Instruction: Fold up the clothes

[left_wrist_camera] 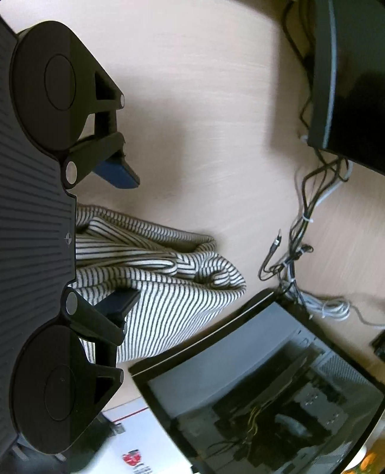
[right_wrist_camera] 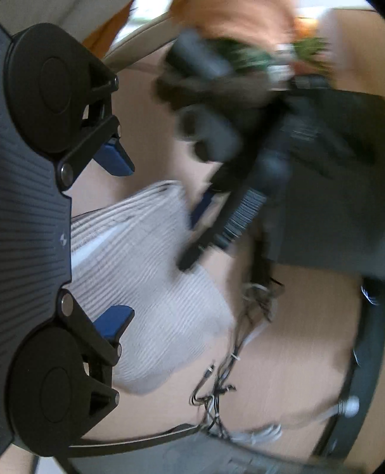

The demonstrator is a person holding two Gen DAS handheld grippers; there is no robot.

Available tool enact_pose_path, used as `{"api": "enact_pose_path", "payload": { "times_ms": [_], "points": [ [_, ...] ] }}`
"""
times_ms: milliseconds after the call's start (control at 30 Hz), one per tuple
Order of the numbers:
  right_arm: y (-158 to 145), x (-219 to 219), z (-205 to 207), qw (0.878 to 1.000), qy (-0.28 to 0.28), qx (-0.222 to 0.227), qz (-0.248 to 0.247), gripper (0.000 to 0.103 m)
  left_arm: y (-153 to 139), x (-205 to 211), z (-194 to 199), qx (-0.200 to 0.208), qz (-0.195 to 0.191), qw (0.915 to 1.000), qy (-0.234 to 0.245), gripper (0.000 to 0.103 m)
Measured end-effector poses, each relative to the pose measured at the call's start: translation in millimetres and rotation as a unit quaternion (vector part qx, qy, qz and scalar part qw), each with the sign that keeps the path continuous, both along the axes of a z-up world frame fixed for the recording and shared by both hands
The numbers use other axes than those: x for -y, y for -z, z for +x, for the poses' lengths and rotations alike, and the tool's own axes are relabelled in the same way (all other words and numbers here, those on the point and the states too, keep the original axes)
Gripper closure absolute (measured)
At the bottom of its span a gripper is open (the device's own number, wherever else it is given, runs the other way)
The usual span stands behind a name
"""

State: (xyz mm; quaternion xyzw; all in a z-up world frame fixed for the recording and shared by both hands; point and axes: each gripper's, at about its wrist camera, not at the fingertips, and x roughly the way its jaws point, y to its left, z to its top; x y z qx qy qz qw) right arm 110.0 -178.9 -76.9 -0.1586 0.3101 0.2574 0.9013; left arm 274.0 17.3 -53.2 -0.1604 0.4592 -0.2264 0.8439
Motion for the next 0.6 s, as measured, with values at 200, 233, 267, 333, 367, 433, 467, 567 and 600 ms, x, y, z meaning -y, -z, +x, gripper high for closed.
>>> {"api": "enact_pose_path", "payload": {
  "times_ms": [200, 233, 267, 333, 367, 433, 467, 567, 600],
  "points": [
    [-4, 20, 14, 0.997, 0.057, 0.017, -0.051, 0.026, -11, 11, -9, 0.028, 0.022, 0.9993, 0.007, 0.022],
    [-4, 24, 15, 0.996, 0.062, 0.016, -0.057, 0.026, -14, 12, -11, 0.034, 0.024, 0.9991, 0.010, 0.021],
    [-4, 28, 15, 0.996, 0.067, 0.016, -0.063, 0.026, -16, 14, -13, 0.039, 0.025, 0.9988, 0.013, 0.021],
    [-3, 32, 14, 0.994, 0.072, 0.021, -0.083, 0.025, -20, 16, -17, 0.051, 0.029, 0.9981, 0.017, 0.021],
    [-2, 32, 14, 0.993, 0.076, 0.022, -0.091, 0.024, -23, 15, -19, 0.059, 0.031, 0.9976, 0.017, 0.021],
    [-2, 37, 13, 0.991, 0.091, 0.023, -0.098, 0.022, -29, 11, -24, 0.078, 0.034, 0.9963, 0.010, 0.018],
    [-3, 40, 13, 0.990, 0.100, 0.022, -0.100, 0.021, -30, 7, -26, 0.083, 0.031, 0.9961, 0.001, 0.018],
    [-10, 48, 3, 0.989, 0.110, 0.023, -0.101, 0.019, -25, -16, -24, 0.071, -0.002, 0.9963, -0.047, 0.018],
    [-17, 49, -3, 0.991, 0.098, 0.020, -0.087, 0.019, -19, -21, -22, 0.059, -0.008, 0.9968, -0.054, 0.021]
  ]
}}
